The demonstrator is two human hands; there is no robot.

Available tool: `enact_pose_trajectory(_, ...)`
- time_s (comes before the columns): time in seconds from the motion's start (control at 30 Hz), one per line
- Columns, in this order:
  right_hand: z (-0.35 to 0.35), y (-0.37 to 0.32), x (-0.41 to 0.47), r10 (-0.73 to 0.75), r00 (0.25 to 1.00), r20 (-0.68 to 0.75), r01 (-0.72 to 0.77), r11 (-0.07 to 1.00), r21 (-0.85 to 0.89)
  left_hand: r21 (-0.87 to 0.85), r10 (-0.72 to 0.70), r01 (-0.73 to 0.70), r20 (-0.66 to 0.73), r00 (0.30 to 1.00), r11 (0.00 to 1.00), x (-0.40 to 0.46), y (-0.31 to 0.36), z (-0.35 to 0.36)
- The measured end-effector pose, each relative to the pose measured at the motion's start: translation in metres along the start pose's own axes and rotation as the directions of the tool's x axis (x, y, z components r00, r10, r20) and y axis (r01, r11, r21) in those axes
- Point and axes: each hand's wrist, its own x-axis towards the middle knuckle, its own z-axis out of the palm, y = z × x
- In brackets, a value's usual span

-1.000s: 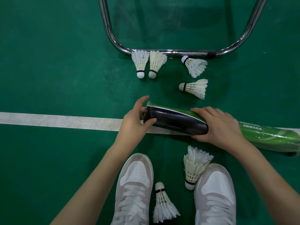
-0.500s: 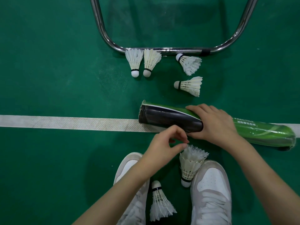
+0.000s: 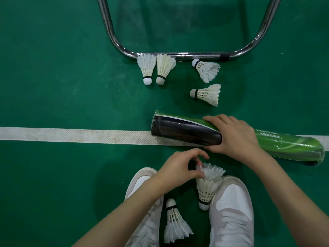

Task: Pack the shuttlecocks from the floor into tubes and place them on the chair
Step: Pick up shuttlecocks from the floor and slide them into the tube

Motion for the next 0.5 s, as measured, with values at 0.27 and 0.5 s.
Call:
enact_pose_trajectory(0.27,0.000,0.000,0.000,0.001,1.000,-0.004,-0.001,1.000,-0.002,-0.068,-0.029,0.034,0.072,0.997,0.997,-0.006,-0.008,-0.006)
enact_pose_trajectory(0.5,0.000,-0.001,-0.001,0.003,1.000,-0.008,-0.003,1.000,-0.006,-0.227,-0.110,0.103,-0.019,0.994,0.968,-0.020,-0.004,-0.019)
